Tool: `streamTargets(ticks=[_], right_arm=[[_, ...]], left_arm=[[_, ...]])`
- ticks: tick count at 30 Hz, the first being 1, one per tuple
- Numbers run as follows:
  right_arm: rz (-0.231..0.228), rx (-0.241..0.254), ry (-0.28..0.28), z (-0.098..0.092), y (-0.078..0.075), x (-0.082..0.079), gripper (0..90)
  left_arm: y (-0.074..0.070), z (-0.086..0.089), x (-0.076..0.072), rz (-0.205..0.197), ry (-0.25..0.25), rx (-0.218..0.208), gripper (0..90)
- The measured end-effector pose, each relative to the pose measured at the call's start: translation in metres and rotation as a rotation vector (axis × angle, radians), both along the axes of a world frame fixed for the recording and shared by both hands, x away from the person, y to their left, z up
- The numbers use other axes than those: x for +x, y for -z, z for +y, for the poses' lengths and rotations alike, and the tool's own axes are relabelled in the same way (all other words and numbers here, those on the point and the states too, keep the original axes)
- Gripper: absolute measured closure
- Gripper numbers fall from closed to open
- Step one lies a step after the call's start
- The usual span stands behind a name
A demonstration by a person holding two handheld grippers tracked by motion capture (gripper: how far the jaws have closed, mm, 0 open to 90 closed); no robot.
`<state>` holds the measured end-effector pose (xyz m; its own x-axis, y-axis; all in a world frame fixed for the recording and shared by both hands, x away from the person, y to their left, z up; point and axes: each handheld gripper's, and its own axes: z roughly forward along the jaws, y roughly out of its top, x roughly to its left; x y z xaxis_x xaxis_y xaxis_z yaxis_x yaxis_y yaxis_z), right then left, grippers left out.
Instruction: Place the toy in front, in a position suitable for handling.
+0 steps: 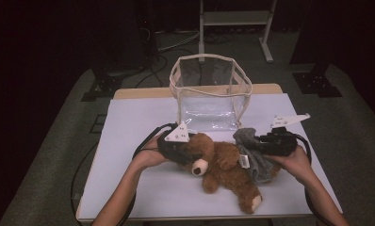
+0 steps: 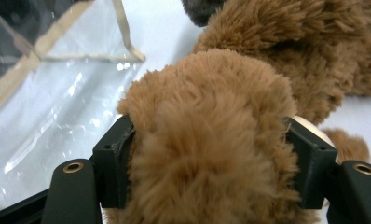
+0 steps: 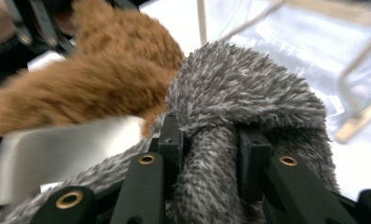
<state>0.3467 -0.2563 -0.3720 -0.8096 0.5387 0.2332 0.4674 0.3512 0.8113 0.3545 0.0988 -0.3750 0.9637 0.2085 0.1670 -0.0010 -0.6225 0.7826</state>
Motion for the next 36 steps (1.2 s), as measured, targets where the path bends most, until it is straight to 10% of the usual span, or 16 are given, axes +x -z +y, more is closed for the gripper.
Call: streamTargets(ticks=[5,12,18,27,36], right_arm=[[0.075,-0.012,-0.097,0.022,0.013,-0.005,67.3],[0.000,-0.020,-0.109,0.028,0.012,-0.045,67.7],[-0.030,-0.033,-0.133,0.030,0.008,-0.062,67.5],[-0.058,-0.023,-0.089,0.017,-0.014,-0.042,66.0],[0.001,0.029,-0.112,0.027,0.013,-0.047,66.4]], left_arm=[[0.007,0.022,-0.009,0.072,0.010,-0.014,19.4],[-0.009,0.019,-0.016,0.112,0.052,-0.053,10.4],[0.000,0.005,-0.023,0.099,0.073,0.057,15.4],[0.009,0.015,-0.040,0.061,0.083,0.063,15.5],[0.005,0.023,-0.040,0.097,0.064,-0.003,8.7]])
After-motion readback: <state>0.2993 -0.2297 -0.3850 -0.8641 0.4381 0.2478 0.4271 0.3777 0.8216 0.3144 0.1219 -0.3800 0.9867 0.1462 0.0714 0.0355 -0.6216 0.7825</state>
